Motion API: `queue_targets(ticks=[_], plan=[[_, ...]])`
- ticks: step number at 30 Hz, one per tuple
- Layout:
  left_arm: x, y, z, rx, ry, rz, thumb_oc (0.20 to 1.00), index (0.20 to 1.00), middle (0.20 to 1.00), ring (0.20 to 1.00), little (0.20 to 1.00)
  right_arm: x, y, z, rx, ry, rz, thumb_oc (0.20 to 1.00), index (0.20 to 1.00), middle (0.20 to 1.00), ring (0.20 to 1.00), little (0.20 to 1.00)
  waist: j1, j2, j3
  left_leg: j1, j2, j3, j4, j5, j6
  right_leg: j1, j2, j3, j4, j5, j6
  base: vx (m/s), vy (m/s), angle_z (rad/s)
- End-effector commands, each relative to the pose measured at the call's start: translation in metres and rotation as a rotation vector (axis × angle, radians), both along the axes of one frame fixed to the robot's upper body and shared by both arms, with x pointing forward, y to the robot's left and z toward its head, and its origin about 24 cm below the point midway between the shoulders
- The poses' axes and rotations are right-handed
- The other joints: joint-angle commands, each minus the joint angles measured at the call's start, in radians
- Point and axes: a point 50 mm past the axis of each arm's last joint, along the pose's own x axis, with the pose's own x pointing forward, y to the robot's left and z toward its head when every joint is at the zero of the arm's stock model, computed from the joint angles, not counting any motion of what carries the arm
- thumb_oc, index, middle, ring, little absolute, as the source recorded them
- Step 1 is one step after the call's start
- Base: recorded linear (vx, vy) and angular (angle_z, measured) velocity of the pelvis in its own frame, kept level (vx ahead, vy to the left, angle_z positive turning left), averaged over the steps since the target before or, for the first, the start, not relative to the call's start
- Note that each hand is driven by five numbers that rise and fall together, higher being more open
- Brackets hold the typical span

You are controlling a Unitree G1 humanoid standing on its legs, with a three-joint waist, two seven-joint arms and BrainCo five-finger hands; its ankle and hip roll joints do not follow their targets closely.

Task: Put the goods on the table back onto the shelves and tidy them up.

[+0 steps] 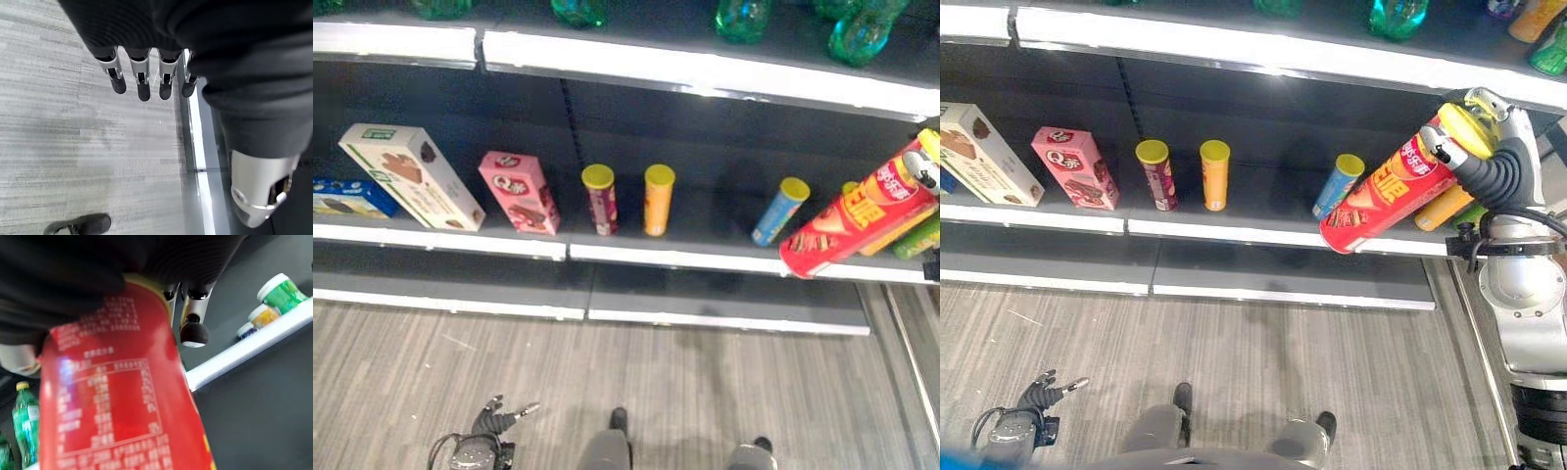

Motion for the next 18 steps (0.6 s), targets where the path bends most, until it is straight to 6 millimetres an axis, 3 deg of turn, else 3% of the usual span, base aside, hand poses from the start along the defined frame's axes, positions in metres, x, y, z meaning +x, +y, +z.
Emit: queue_targets(ticks=[1,8,18], plan=[[-0.009,-0.005,-0.004,-0.009,0.011,-0.012,1.000,1.000,1.000,1.000,1.000,-0.005,0.005,0.051,-0.106,-0.182,0.022,0.200,0.200,0.200,0.200,0.200,-0.024,0.032,-0.023,0.085,0.046,-0.001,-0.167,0.014,-0.101,0.031,0.177,-0.018,-0.169,-0.202,0.019,0.04,0.092,0.03],[0.002,-0.018,-0.006,-0.028,-0.012,-0.039,1.000,1.000,1.000,1.000,1.000,-0.002,0.016,0.051,-0.098,-0.168,0.105,0.200,0.200,0.200,0.200,0.200,-0.031,0.003,-0.005,0.073,0.016,-0.026,-0.135,-0.004,-0.102,0.047,0.197,0.018,-0.292,-0.158,0.038,0.06,-0.023,0.20],[-0.009,-0.026,-0.014,-0.037,0.034,-0.051,1.000,1.000,1.000,1.000,1.000,0.006,0.039,0.017,-0.102,0.005,0.250,0.200,0.200,0.200,0.200,0.200,-0.022,-0.010,-0.029,0.094,0.059,-0.026,-0.160,0.001,-0.128,0.110,0.212,-0.047,-0.355,-0.158,0.031,0.07,-0.085,0.10]])
